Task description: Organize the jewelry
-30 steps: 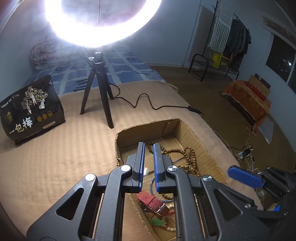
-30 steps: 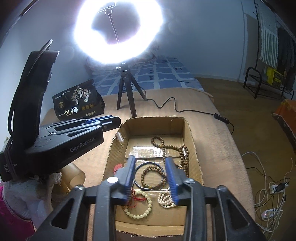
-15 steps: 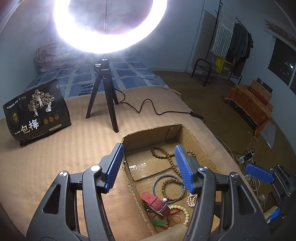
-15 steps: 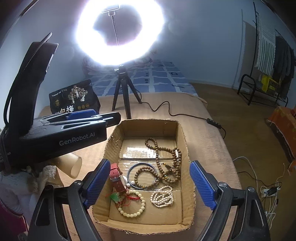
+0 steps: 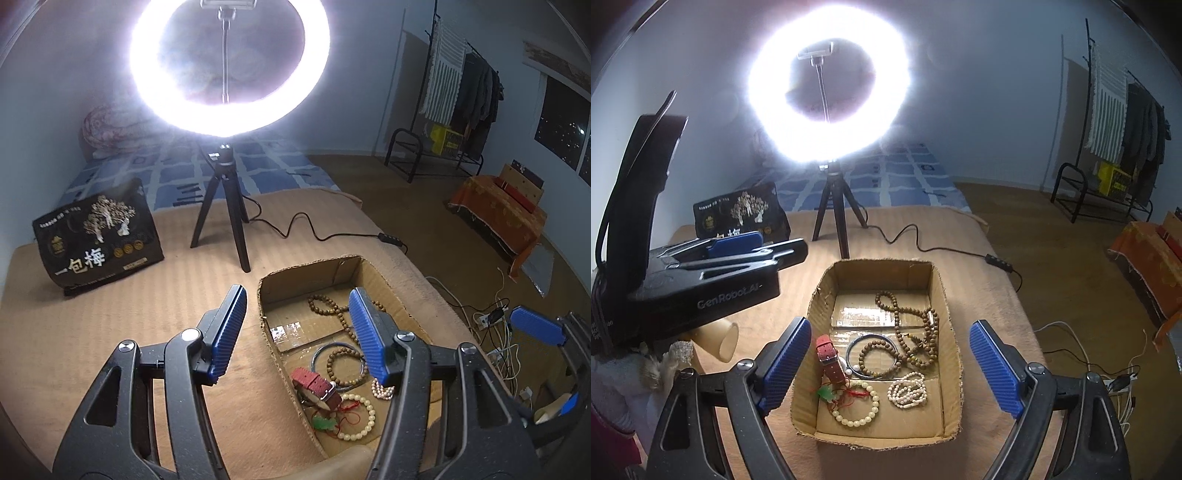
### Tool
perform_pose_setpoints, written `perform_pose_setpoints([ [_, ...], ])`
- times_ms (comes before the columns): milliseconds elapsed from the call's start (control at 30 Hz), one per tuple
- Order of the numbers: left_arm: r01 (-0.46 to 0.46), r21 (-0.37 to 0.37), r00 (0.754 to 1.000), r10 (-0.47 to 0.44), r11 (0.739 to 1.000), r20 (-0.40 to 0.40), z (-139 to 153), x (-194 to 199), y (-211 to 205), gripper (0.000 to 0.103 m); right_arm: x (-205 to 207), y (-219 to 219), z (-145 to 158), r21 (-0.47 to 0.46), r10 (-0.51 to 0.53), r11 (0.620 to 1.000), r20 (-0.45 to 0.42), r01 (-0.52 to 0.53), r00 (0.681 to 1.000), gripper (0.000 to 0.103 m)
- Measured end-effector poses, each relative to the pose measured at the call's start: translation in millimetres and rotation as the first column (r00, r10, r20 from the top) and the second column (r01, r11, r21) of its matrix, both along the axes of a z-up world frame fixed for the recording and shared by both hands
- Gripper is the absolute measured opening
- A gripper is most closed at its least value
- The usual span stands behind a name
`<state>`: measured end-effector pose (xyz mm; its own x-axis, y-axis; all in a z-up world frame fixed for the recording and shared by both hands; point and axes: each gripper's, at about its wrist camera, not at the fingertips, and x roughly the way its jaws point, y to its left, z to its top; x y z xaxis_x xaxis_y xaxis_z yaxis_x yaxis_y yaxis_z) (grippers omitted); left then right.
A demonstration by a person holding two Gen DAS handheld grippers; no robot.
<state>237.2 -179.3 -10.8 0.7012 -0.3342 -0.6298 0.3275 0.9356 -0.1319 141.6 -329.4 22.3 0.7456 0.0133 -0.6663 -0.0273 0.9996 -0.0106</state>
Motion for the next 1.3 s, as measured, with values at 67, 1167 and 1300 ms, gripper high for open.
perform_pose_setpoints([
  [67, -0.002, -0.002, 1.0, 0.002, 1.0, 0.011, 5.7, -6.8, 4.5, 0.059, -5.0, 2.1, 6.0, -0.005, -0.004, 1.0, 0.01, 0.004, 1.0, 0.089],
  [1167, 0.023, 0.091, 0.994, -0.033, 0.996, 0.103, 38.8, -144.4, 48.9, 0.102, -69.1, 12.5, 35.1, -0.033, -0.045, 0.998, 0.136, 0.05, 0.99, 0.103],
  [1300, 0.016, 0.113, 0.995, -0.027, 0.994, 0.092, 32.5, -146.6, 47.9, 0.102, -68.0, 15.5, 30.9, -0.045, -0.036, 0.998, 0.126, 0.042, 0.991, 0.103],
])
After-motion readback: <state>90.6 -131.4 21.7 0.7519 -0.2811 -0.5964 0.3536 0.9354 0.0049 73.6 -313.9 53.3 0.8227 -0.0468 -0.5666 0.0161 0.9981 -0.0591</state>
